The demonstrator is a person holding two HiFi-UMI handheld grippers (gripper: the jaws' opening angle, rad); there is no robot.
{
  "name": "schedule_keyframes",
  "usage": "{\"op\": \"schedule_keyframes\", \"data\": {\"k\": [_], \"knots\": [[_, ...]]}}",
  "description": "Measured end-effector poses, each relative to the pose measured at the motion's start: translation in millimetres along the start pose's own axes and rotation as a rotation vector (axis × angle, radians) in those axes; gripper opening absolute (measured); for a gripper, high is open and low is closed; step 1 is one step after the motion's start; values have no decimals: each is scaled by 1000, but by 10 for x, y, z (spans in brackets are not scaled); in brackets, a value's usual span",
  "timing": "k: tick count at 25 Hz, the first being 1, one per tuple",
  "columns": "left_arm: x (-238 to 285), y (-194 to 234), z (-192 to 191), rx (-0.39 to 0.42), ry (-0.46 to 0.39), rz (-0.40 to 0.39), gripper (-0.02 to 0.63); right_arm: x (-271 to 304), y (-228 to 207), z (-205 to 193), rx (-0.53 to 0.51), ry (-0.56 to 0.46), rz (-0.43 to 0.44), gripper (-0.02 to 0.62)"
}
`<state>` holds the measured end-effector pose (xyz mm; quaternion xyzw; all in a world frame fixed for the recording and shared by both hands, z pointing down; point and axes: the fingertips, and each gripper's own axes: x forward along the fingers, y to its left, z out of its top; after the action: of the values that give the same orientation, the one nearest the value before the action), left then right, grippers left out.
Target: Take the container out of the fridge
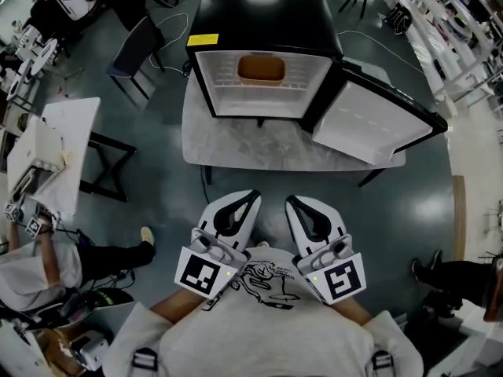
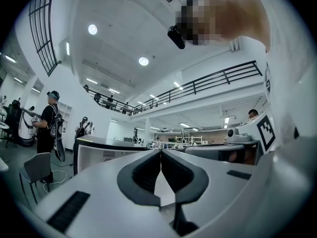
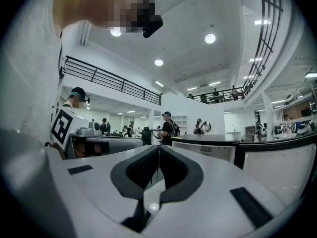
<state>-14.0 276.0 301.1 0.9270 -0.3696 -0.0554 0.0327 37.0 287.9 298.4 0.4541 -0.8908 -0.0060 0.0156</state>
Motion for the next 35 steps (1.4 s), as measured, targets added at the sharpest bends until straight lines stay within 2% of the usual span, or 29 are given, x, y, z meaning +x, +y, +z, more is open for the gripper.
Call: {"op": "schedule_keyframes", "data": {"k": [18,35], "knots": [[371,1023,98,-8,-1,-7,17,1071,-216,50,-6,4,2,29],[646,1634,141,-17,-4,-35,17,1734,-372,45,-7,9,-18,29]]}}
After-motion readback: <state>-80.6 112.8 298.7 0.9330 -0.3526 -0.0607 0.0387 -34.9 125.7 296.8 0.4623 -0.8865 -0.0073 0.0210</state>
